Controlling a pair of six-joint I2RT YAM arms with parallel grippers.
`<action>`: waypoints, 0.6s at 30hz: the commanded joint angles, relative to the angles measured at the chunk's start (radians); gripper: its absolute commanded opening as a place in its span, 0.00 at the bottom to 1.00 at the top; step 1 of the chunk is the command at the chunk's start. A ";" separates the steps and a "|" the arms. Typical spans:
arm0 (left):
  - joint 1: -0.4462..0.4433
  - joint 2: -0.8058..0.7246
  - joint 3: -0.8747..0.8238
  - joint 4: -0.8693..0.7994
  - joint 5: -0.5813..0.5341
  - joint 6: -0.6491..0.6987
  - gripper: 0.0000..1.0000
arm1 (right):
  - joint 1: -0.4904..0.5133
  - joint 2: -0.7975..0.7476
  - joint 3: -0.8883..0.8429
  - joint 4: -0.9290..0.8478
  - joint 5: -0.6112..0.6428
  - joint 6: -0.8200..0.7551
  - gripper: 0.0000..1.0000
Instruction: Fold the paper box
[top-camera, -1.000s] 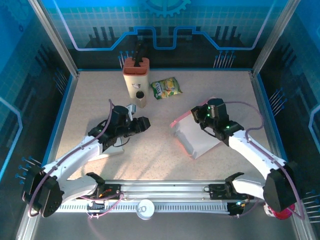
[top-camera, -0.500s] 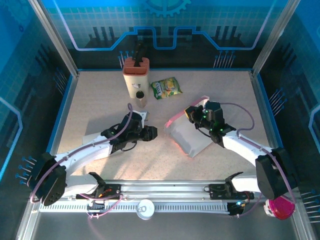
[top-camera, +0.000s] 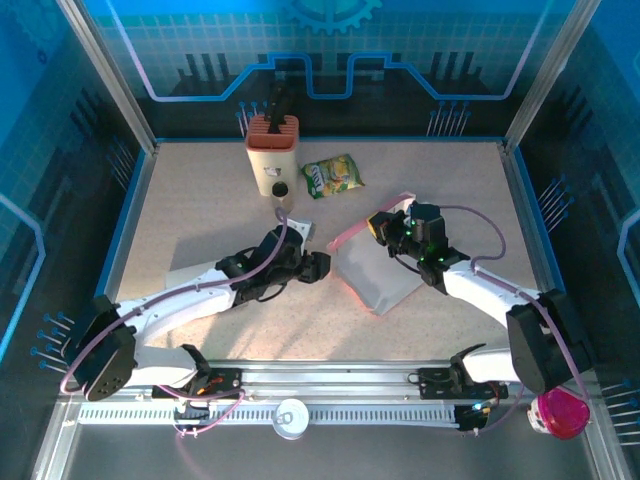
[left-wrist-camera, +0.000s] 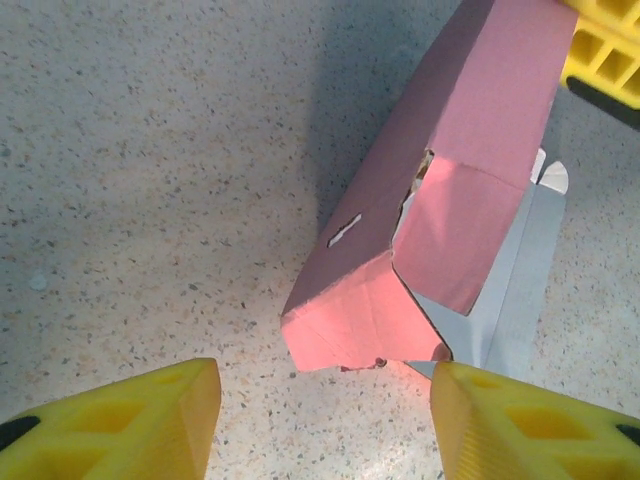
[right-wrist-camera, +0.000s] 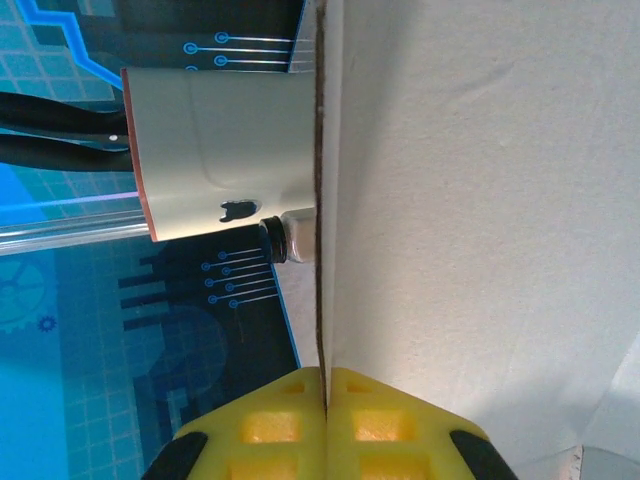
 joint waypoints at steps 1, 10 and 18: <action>-0.005 -0.025 0.029 -0.010 -0.055 0.036 0.59 | -0.010 0.011 -0.012 0.043 -0.021 0.008 0.00; 0.001 -0.036 0.032 -0.025 -0.053 0.047 0.62 | -0.016 0.026 -0.030 0.067 -0.025 0.008 0.00; 0.000 0.056 0.100 -0.015 -0.021 0.054 0.62 | -0.013 0.041 -0.037 0.091 -0.031 0.025 0.00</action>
